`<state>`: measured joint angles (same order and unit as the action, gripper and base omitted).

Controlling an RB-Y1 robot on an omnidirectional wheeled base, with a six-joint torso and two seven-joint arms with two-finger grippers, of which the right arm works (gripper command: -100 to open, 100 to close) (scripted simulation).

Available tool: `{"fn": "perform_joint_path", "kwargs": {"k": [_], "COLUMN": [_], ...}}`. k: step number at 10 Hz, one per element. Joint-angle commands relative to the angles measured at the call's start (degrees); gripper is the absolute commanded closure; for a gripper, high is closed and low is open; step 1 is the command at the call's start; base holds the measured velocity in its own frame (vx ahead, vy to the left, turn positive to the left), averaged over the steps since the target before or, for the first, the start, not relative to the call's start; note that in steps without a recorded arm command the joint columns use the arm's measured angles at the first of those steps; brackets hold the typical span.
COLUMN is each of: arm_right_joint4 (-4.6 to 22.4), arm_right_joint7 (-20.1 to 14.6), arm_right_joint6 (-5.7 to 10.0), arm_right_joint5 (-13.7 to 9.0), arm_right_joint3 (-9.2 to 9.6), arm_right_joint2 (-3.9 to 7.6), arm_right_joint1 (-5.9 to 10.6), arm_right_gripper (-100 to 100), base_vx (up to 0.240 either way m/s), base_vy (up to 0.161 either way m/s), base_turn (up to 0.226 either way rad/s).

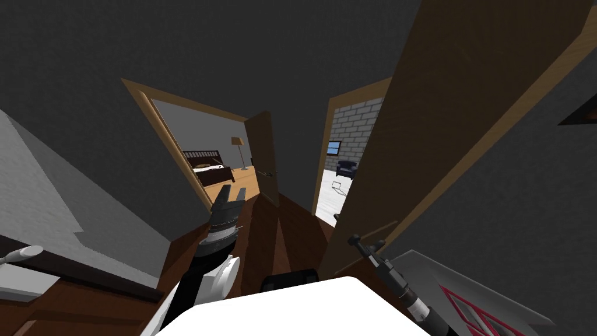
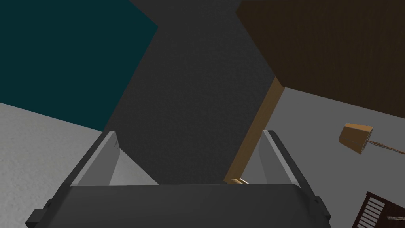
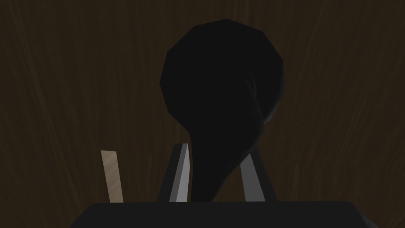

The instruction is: Pull the door open

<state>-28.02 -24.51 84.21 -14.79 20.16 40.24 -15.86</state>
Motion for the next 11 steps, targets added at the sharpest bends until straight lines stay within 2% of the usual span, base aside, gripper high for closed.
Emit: {"fn": "perform_joint_path", "kwargs": {"k": [1,3,4,8,11], "arm_right_joint4": [-0.4,-0.21,-0.21,0.04,0.13], "arm_right_joint7": [0.5,0.98,0.98,1.66,1.9], "arm_right_joint6": [1.51,3.18,3.18,5.64,6.56], "arm_right_joint5": [0.07,0.12,0.12,0.2,0.23], "arm_right_joint3": [0.76,1.59,1.59,2.76,3.18], "arm_right_joint2": [0.07,0.07,0.07,0.08,0.09], "arm_right_joint1": [-0.8,-1.55,-1.55,-2.62,-3.0], "arm_right_gripper": [100,100,100,100,100], "base_vx": [-0.038,-0.07,-0.066,-0.137,-0.177], "base_vy": [-0.081,-0.084,-0.062,-0.08,-0.065], "base_turn": [0.258,0.21,0.055,0.083,0.043]}}
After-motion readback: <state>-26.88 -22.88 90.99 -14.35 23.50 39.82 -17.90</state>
